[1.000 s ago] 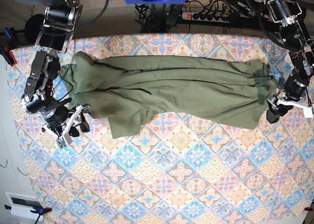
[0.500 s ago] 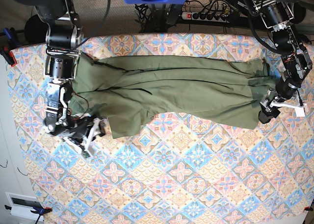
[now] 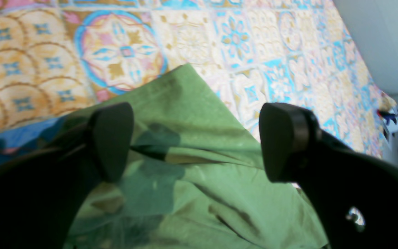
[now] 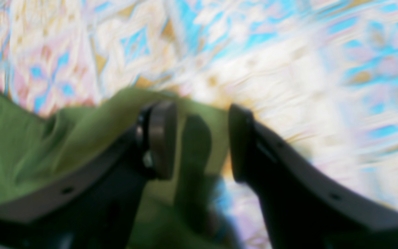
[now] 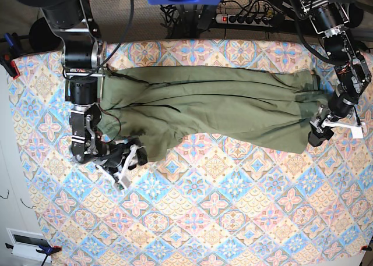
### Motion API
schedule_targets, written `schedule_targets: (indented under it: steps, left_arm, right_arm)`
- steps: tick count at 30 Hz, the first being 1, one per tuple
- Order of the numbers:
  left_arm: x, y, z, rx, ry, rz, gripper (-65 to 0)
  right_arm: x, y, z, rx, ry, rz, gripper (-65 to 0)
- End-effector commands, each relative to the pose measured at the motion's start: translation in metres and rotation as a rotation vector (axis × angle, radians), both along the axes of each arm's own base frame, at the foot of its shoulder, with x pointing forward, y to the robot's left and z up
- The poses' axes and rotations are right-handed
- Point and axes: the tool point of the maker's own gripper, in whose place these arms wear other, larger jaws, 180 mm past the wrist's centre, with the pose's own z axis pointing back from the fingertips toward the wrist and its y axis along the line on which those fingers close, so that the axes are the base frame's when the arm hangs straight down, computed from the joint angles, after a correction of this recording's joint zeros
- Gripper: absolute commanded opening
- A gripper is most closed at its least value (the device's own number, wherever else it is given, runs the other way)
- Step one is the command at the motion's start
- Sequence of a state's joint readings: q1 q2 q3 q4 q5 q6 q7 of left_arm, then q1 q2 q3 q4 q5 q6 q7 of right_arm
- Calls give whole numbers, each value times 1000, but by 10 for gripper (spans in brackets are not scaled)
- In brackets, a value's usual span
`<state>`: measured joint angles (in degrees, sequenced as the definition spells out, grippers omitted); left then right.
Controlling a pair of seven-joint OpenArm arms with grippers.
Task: Layout the t-shirt on the table in an organized manner, then fold the t-shirt properly
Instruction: 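Regrasp the shirt end with the right gripper and pull it taut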
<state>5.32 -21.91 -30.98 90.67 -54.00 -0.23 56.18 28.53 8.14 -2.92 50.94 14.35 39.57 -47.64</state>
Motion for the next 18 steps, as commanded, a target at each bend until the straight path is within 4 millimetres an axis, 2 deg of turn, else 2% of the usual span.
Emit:
schedule_targets:
  steps: [1,10,12,16,18]
  left_arm:
    - [7,6,17,24,-50,0,-83]
    - [7,7,17,23,-48,1,-83]
    - [7,7,17,23,-48,1,-84]
    - [7,7,17,23,-48,1,-84]
    - [7,7,17,23,-48,1,-84]
  right_arm:
    - [16,-2,21,17,-62,-5,-409]
    - [18,-7,22,19,-69,-16,-409]
    - [18,-17,22,3,-69,-25,-409]
    - [18,-22,22,2,-79,-34,-409]
    - [20,-33,24,-2,-97,-50,-409]
